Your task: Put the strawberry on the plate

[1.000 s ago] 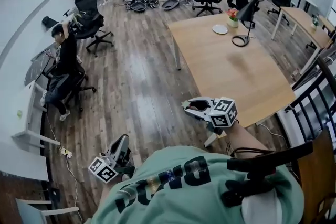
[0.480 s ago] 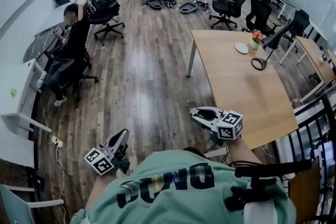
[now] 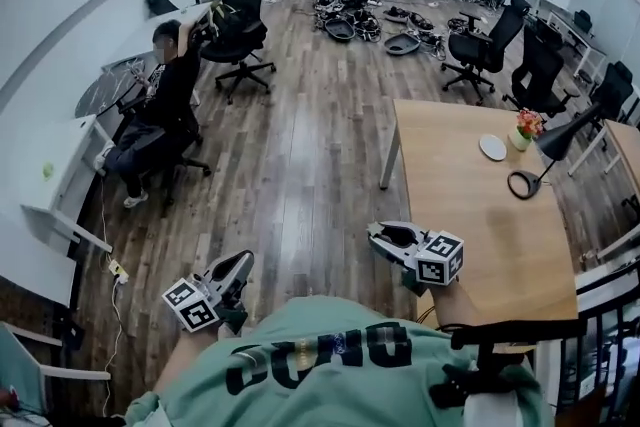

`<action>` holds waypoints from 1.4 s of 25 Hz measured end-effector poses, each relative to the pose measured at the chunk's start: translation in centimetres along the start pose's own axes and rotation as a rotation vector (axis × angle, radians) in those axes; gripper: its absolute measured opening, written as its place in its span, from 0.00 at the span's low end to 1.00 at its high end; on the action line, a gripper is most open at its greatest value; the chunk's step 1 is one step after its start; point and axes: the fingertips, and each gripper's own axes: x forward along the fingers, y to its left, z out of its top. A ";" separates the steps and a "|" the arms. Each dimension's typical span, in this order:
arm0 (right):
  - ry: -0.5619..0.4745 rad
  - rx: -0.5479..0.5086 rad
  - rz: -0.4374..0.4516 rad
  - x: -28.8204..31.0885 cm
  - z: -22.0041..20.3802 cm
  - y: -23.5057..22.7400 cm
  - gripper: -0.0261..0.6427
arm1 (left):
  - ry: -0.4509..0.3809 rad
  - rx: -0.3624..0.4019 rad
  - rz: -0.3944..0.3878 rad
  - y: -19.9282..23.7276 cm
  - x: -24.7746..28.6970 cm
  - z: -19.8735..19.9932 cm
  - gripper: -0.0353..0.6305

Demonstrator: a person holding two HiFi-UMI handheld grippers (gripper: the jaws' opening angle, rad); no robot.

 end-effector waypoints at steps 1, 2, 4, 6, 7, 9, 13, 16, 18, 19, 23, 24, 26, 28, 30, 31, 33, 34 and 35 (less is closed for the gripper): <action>-0.002 -0.017 0.011 -0.6 0.5 -1.5 0.24 | 0.006 0.011 0.004 0.0 1.8 0.1 0.06; -0.005 -0.032 0.016 -1.2 0.9 -3.1 0.24 | 0.003 0.014 0.009 0.1 3.8 0.3 0.06; -0.011 -0.039 0.010 -2.3 1.4 -6.5 0.24 | -0.020 -0.004 0.012 0.2 7.6 1.0 0.06; -0.025 -0.014 -0.003 -3.5 1.5 -9.3 0.24 | -0.017 -0.016 -0.001 -0.1 10.8 1.1 0.06; -0.034 0.000 -0.007 -4.0 1.4 -10.3 0.24 | 0.001 -0.008 -0.008 -0.2 12.1 0.9 0.06; -0.046 0.015 -0.014 -4.6 0.9 -11.7 0.24 | 0.041 0.009 -0.011 0.3 13.9 0.7 0.06; -0.052 0.044 -0.050 -6.0 -0.1 -14.7 0.24 | 0.069 -0.016 -0.021 2.0 17.5 0.4 0.06; -0.048 0.067 -0.099 -7.4 -0.4 -17.3 0.24 | 0.096 -0.031 -0.078 2.3 21.2 -0.3 0.06; -0.052 0.070 -0.136 -7.7 0.1 -18.7 0.24 | 0.114 -0.046 -0.120 3.2 23.4 -0.6 0.06; -0.055 0.069 -0.154 -7.6 0.5 -19.3 0.24 | 0.119 -0.054 -0.139 4.0 24.3 -0.6 0.06; -0.050 0.046 -0.233 -5.4 2.2 -21.7 0.24 | 0.116 -0.074 -0.224 8.6 27.3 0.6 0.06; -0.050 0.041 -0.258 -4.6 3.0 -22.5 0.24 | 0.112 -0.075 -0.249 10.0 28.2 1.3 0.06; -0.063 0.052 -0.307 -2.5 5.0 -24.0 0.24 | 0.113 -0.077 -0.292 12.9 29.8 3.2 0.06; -0.078 0.060 -0.329 0.5 6.9 -24.4 0.24 | 0.129 -0.071 -0.324 15.9 30.7 5.4 0.06; -0.072 0.038 -0.348 3.8 8.3 -24.9 0.24 | 0.146 -0.051 -0.360 19.0 31.2 7.6 0.06; -0.073 0.032 -0.367 5.3 9.0 -25.7 0.24 | 0.153 -0.043 -0.373 20.8 31.6 8.5 0.06; -0.094 0.042 -0.393 8.1 10.5 -27.1 0.24 | 0.161 -0.042 -0.390 24.4 32.5 10.2 0.06; -0.099 0.048 -0.397 9.4 11.1 -27.6 0.24 | 0.161 -0.047 -0.393 26.0 32.8 10.8 0.06; -0.095 0.049 -0.397 10.6 11.4 -27.9 0.24 | 0.159 -0.053 -0.394 27.4 33.1 11.4 0.06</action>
